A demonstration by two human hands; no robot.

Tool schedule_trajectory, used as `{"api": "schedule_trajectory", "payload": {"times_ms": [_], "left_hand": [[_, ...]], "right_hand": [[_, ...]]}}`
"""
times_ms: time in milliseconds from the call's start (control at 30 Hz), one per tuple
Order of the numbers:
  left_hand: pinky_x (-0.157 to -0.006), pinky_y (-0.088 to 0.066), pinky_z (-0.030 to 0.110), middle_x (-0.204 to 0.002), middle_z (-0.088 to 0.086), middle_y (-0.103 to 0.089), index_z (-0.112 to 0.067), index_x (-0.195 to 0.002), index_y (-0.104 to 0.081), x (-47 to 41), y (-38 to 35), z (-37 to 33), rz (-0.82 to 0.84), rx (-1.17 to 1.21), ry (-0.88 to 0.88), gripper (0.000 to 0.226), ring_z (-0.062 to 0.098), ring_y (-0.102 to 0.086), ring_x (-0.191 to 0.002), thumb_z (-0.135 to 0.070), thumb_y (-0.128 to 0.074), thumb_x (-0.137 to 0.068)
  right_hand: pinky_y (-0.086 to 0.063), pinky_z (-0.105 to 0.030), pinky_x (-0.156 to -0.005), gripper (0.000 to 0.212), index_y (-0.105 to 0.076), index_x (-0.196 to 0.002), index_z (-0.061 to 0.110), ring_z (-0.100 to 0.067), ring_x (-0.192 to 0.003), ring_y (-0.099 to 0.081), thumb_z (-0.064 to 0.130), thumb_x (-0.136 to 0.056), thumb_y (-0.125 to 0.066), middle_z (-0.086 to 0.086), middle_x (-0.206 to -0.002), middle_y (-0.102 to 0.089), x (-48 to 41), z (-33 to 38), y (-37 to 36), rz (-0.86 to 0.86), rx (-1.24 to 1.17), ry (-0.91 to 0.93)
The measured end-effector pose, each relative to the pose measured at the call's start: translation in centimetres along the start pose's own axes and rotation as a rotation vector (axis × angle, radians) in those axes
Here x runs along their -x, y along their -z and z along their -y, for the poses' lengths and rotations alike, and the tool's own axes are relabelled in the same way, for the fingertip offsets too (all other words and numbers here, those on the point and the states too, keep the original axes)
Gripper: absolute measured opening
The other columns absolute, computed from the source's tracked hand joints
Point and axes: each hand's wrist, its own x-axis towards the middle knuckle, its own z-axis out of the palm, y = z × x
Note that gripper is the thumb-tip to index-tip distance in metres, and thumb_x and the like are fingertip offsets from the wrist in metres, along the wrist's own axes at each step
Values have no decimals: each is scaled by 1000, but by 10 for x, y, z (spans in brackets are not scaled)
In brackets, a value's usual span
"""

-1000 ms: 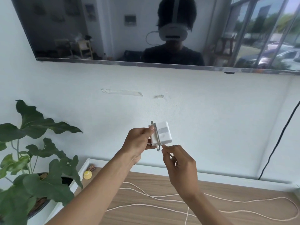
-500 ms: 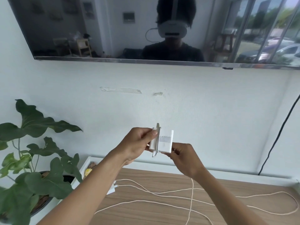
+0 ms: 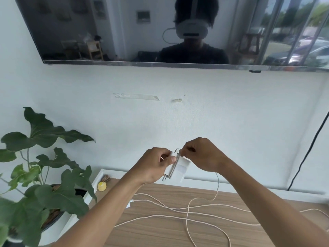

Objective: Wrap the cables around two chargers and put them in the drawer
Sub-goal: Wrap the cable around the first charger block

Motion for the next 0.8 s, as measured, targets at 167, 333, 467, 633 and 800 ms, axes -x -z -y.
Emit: {"api": "schedule_trajectory", "payload": {"times_ms": [167,333,467,633,800], "left_hand": [[-85,-55,41,-105,-4,-70,-18,-109,-69,-7,6,0,-81,5,40,25,12,-62,-91,-32,-54,-97],[-81,-54,40,-96,1,-69,-12,-103,-70,-12,-3,-1,-194,48,78,26,15,-62,-81,-31,-53,-97],[-63,-56,32,-86,10,-68,-7,-90,-67,-20,1,-4,-263,193,139,29,23,-65,-72,-30,-51,-99],[-81,-56,55,-72,6,-62,-7,-80,-66,-31,17,-12,-256,331,139,32,29,-64,-70,-31,-52,-98],[-76,-59,45,-82,15,-60,-2,-83,-65,-32,15,-19,-226,439,131,33,27,-60,-72,-26,-50,-100]], "right_hand": [[-36,-32,-55,36,-42,-59,27,-19,-56,-41,21,-94,-44,7,-56,-42,10,7,-18,-172,162,151],[-41,-33,-52,23,-61,-85,14,-28,-60,-51,25,-97,-45,1,-69,-51,24,11,-40,-434,250,212],[-41,-32,-40,13,-61,-82,20,-25,-48,-48,22,-89,-50,4,-65,-53,37,19,-58,-539,271,235],[-40,-27,-40,20,-64,-101,29,-15,-45,-45,27,-90,-48,9,-68,-55,45,10,-71,-618,157,228],[-43,-27,-43,24,-64,-108,32,-14,-48,-43,30,-92,-47,14,-74,-58,44,3,-73,-641,20,239]]}}
